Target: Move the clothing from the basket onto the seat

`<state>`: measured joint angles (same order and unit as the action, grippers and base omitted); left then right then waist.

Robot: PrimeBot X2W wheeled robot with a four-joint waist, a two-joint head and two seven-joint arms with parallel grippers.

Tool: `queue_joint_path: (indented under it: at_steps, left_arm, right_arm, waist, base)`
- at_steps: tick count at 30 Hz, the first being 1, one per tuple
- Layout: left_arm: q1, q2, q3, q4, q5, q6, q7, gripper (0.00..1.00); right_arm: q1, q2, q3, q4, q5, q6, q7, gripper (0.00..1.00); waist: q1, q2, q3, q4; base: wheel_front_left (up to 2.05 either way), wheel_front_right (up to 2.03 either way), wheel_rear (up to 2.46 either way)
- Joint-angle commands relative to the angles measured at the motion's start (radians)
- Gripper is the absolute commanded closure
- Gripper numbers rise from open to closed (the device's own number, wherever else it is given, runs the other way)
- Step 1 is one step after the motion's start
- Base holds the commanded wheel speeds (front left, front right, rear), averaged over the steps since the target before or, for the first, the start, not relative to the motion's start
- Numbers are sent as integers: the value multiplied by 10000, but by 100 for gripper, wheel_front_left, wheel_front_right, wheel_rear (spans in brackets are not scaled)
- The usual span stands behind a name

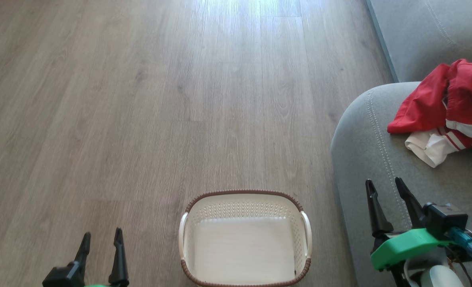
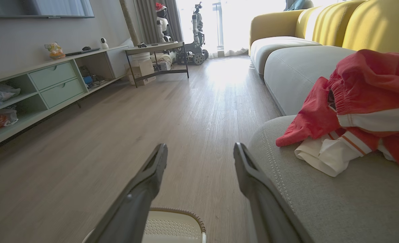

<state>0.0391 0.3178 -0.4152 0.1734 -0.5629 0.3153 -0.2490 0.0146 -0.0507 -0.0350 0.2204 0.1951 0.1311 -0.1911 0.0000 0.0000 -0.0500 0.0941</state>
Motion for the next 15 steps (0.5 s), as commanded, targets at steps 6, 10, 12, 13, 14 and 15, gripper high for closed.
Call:
queue_joint_path:
  at_steps: [6,10,12,13,14,15]
  left_arm:
    - [-293,50,495,-305,163,-100,-128,0]
    - [-306,41,518,-324,219,-125,-128,0]
    - [-313,16,518,-329,246,-141,-128,0]
    - [-311,2,516,-331,253,-149,-128,0]
    - [-310,-5,515,-332,260,-158,-128,0]
    - [-309,-14,515,-332,264,-167,-128,0]
  right_arm:
    - [-261,5,172,-212,82,-4,-168,0]
    - [-266,5,170,-169,85,-4,-167,0]
    - [-267,5,167,-136,91,-4,-168,0]
    - [-269,5,166,-116,92,-4,-172,0]
    - [-273,5,165,-94,92,-4,-176,0]
    - [-278,5,166,-73,94,-4,-181,0]
  waist:
    - [0,0,2,9]
    - [0,0,1,8]
    - [0,0,0,9]
    - [0,0,1,9]
    - [0,0,4,9]
    - [0,0,4,9]
  base:
    - [0,0,0]
    - [0,0,0]
    - [0,0,0]
    - [0,0,0]
    - [0,0,0]
    - [0,0,0]
